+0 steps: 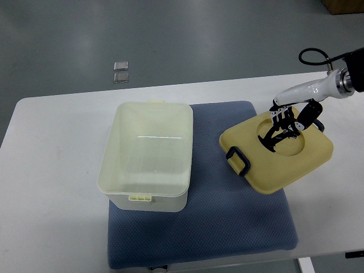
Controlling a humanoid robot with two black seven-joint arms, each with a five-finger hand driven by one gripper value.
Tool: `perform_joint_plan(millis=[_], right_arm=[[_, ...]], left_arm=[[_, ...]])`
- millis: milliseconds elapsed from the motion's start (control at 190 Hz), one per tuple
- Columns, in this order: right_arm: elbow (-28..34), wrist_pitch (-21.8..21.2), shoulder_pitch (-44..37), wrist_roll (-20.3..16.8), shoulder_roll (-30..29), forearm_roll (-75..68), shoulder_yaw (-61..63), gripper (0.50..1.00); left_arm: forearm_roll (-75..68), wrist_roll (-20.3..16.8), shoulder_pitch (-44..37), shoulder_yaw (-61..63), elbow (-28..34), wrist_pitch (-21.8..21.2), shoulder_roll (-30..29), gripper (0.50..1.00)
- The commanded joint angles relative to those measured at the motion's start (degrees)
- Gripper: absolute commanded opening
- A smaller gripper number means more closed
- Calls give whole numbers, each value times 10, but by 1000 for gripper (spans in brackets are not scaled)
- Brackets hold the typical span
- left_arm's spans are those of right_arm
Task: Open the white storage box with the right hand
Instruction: 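Carry the lid beside the box and lower it onto the cushion, then open the right hand and release the lid handle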
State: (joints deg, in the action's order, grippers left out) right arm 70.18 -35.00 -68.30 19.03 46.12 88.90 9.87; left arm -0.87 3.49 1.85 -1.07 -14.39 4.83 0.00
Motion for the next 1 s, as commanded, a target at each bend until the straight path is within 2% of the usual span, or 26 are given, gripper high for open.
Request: perform_joint_plan(millis=[0,121,437,695,701,706,711,716,722,727,732,737,743,748,753,859,995], right_arm=[[14,0,12,0,-11,-2,3,500],[14,0,24,0,-34,-2,5,500],[13,36,29,0,-108,-2,6,500],[5,68,44,0,-125,-3,6,500],[4,69,45,0,-125,-3,6,543],[4,69,45,0,-125,-3,6,543],[4,70,45,0,-125,-3,6,634],[4,70,45,0,-125,-3,6,635],[4,70,46,0,-125,-3,6,716],[4,70,46,0,-125,-3,6,717],[4,70,47,0,-125,-3,6,792],[4,70,47,0,-125,-3,6,793],[4,70,48,0,-125,-4,6,853],[4,70,48,0,-125,-4,6,854],[4,70,48,0,-125,-3,6,892],[4,68,51,0,-120,-3,7,921],[0,69,48,-1,-115,-3,11,924]], left_arm=[[0,0,0,0,0,0,0,1000],[0,0,0,0,0,0,0,1000],[0,0,0,-2,1,0,0,1000],[0,0,0,-3,2,0,0,1000],[0,0,0,-3,2,0,0,1000],[0,0,0,-3,2,0,0,1000],[0,-1,0,-2,2,0,0,1000],[0,-1,0,-2,2,0,0,1000],[0,0,0,-3,2,0,0,1000],[0,0,0,-3,2,0,0,1000],[0,0,0,-3,2,0,0,1000],[0,0,0,-3,2,0,0,1000],[0,0,0,-2,2,0,0,1000],[0,0,0,-2,2,0,0,1000],[0,0,0,-2,2,0,0,1000],[0,0,0,-2,2,0,0,1000],[0,0,0,-1,0,0,0,1000]])
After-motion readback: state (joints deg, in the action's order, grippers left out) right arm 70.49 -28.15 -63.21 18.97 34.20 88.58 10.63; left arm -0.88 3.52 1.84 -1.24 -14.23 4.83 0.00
